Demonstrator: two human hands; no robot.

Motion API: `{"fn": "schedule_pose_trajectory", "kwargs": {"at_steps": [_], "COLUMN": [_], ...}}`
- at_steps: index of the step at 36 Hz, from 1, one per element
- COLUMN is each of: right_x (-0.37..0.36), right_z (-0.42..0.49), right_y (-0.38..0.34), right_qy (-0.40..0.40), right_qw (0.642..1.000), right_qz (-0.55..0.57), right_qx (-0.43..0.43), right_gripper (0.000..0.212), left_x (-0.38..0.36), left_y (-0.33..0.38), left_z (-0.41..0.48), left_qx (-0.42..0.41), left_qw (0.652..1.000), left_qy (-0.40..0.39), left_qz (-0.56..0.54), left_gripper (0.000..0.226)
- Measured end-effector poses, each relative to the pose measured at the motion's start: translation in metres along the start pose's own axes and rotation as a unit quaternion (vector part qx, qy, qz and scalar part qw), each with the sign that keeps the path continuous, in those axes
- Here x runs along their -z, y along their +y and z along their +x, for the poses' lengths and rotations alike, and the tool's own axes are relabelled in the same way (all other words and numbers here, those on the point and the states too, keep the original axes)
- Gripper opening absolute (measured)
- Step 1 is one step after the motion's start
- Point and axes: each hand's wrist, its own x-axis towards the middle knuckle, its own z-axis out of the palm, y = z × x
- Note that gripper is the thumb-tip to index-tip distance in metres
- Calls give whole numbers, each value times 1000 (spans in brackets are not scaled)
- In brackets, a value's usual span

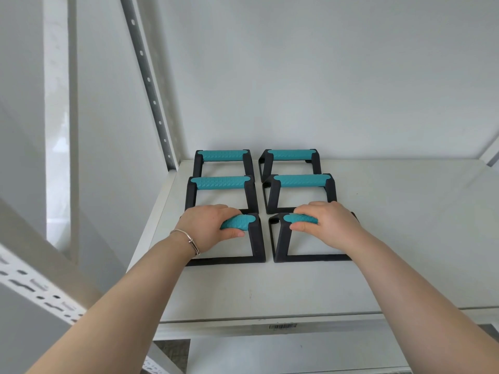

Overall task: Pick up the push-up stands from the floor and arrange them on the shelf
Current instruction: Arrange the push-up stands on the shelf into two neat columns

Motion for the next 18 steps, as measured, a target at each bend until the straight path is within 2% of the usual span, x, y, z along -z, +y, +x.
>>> {"fn": "schedule_pose_trajectory", "kwargs": {"at_steps": [18], "right_x": [0], "right_z": [-2], "right_y": [-3], "right_qy": [6], "right_qw": [999], "right_qz": [-27], "right_qx": [17], "right_gripper": [39], "left_x": [3], "left_y": [1], "left_z": [-1], "left_qx": [4], "left_qw": [999], "left_qy": [-27], "left_qz": [27], "left_gripper": [59]}}
